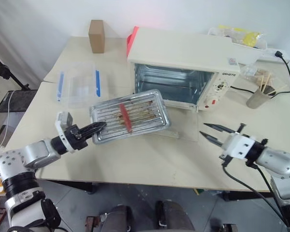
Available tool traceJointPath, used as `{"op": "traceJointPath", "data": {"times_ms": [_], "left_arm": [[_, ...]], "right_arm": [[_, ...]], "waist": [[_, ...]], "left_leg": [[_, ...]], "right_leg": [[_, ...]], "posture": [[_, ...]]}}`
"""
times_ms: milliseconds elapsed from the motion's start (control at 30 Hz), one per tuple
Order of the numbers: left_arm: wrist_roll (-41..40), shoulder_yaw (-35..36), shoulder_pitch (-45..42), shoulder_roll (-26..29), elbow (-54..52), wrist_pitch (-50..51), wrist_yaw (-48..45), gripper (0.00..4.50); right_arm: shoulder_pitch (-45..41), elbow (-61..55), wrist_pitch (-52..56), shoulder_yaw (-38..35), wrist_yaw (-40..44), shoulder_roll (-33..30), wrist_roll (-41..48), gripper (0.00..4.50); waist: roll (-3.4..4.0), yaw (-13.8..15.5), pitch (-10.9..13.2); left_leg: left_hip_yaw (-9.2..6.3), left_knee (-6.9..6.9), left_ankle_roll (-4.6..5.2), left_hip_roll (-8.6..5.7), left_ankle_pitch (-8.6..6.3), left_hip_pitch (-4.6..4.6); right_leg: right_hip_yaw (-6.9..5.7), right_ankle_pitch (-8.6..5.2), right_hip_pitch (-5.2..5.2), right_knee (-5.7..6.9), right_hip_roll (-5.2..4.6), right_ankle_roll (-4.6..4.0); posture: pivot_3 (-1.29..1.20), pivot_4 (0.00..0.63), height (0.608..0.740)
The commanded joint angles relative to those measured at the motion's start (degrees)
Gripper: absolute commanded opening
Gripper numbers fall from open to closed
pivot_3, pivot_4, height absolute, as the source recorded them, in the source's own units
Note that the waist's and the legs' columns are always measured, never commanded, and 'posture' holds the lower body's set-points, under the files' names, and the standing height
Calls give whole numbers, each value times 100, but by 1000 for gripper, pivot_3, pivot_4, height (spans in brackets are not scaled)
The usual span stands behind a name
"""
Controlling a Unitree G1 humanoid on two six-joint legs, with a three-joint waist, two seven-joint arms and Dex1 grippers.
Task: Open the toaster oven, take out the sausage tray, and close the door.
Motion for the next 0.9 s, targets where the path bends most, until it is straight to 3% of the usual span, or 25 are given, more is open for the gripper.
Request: {"op": "traceJointPath", "data": {"times_ms": [33,167,433,900], "left_arm": [[-992,139,559,25,-592,-752,538,0],[-1813,223,1381,-37,-1195,-1677,1089,0],[-1865,646,2313,-780,-2199,-2685,1507,0],[-1865,853,2601,-1955,-3200,-3686,2252,0]], "right_arm": [[48,352,651,-241,512,-148,769,35],[103,651,1508,68,1205,-177,1117,35],[-578,1334,2036,440,1480,448,1122,35],[-1182,931,2390,-53,1396,1104,1827,35]], "waist": [[0,-9,0],[0,1,0],[-1,8,-1],[-2,35,-1]], "left_leg": [[0,-17,-2,0,-1,36],[-2,-34,-8,5,-9,71],[1,-35,-7,4,-12,69],[0,-31,-1,3,-17,54]], "right_leg": [[1,-1,32,-12,0,-2],[1,-7,61,-22,1,-12],[1,-8,61,-27,0,-15],[-3,-9,57,-36,2,-15]], "posture": [[0,150,740],[0,150,740],[0,150,740],[0,150,740]]}}
